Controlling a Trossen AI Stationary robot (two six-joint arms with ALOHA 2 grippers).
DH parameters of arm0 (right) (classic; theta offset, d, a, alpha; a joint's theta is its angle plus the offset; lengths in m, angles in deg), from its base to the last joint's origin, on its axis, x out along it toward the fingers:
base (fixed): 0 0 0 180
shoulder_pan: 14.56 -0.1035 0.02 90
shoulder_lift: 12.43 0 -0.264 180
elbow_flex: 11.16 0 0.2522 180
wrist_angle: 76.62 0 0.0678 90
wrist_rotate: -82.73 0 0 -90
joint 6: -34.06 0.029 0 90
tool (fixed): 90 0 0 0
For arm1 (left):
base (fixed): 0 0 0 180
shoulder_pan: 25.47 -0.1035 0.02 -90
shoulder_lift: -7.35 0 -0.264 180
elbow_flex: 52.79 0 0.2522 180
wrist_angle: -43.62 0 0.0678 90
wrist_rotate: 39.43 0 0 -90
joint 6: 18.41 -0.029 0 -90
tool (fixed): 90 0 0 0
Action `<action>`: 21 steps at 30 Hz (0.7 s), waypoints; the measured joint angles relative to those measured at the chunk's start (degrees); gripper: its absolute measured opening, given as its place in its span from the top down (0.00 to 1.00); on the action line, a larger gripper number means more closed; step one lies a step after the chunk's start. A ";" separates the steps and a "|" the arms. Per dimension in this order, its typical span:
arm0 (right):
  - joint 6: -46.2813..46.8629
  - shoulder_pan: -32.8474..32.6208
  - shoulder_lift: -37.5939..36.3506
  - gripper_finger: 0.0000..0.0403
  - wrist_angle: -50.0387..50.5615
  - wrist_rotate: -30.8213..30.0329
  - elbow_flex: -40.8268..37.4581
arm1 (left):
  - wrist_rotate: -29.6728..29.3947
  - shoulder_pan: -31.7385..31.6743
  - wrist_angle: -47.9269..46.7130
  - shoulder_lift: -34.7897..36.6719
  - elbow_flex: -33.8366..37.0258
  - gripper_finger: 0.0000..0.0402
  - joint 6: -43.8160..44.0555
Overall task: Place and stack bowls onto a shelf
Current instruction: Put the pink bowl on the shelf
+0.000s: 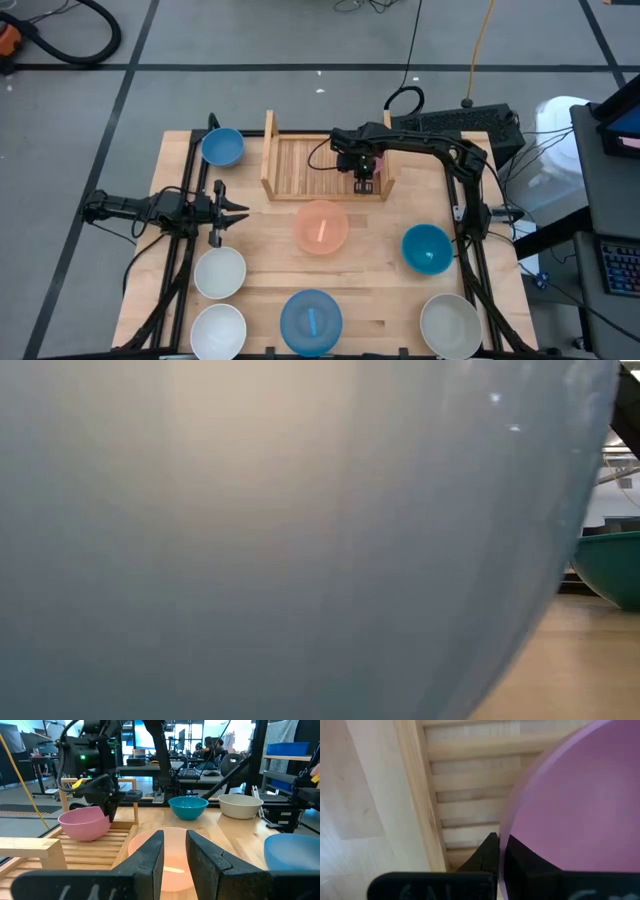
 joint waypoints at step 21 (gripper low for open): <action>-2.89 -2.37 -4.38 0.64 -3.14 -5.51 -1.35 | 0.00 0.01 0.00 0.00 -0.01 0.78 -0.04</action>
